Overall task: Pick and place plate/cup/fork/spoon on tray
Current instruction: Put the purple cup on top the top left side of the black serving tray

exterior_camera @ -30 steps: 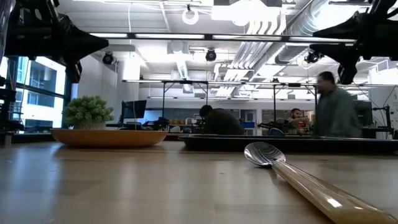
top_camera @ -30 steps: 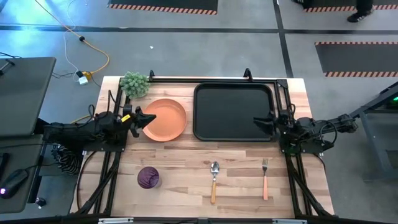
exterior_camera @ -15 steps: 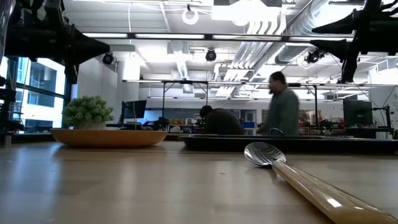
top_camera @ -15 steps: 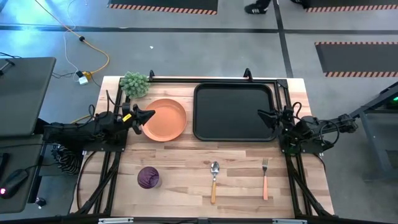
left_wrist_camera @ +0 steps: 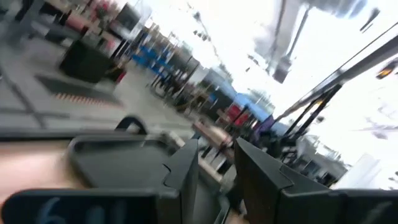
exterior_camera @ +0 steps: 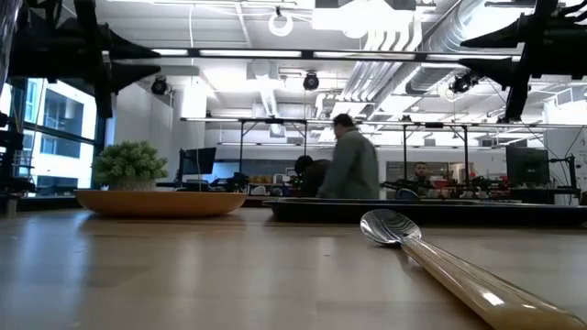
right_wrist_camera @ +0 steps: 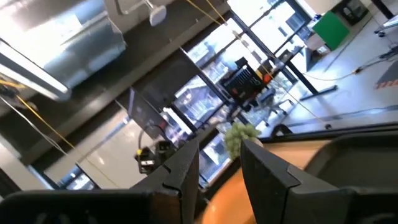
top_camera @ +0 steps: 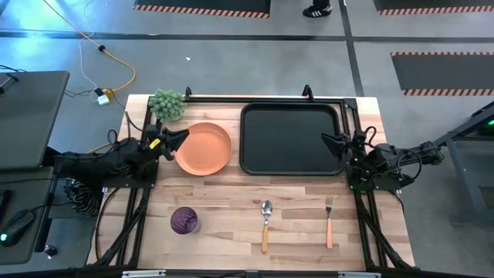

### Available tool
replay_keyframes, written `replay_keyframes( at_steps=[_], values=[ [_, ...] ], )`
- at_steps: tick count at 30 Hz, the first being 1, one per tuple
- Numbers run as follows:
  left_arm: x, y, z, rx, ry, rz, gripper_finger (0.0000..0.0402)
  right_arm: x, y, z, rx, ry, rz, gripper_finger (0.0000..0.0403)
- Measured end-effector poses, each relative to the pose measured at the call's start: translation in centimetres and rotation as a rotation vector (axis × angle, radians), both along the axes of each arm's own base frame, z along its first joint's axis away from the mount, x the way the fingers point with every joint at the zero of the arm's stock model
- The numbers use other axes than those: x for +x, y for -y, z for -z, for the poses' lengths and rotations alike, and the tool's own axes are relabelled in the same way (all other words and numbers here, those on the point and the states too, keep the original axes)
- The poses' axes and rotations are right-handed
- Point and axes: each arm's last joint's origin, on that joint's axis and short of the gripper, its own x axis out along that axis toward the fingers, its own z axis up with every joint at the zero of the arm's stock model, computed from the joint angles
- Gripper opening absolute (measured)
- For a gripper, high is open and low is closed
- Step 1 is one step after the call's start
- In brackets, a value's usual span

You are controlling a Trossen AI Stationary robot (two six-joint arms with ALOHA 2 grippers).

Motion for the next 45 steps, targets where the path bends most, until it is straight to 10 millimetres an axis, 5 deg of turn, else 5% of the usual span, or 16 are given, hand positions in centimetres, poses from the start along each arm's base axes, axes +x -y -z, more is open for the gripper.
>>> replay_keyframes(
  at_steps=[11,23,32,45],
  values=[
    [-0.6,0.1,-5.4,0.129,0.013,-0.031,0.0097,-0.8,0.2,-1.6,-0.046,0.140,0.055,0.0110],
    [2.9,0.1,-10.5,0.199,-0.300,0.073,0.0097,-2.4,0.5,-5.0,-0.125,0.263,0.096,0.0110],
    [4.2,0.7,-14.8,0.164,-0.595,0.350,0.0097,-3.7,0.8,-8.7,-0.227,0.133,0.126,0.0110],
    [4.5,1.8,-18.8,0.058,-0.777,0.608,0.0097,-3.6,1.0,-8.6,-0.180,0.012,0.136,0.0110]
  ],
)
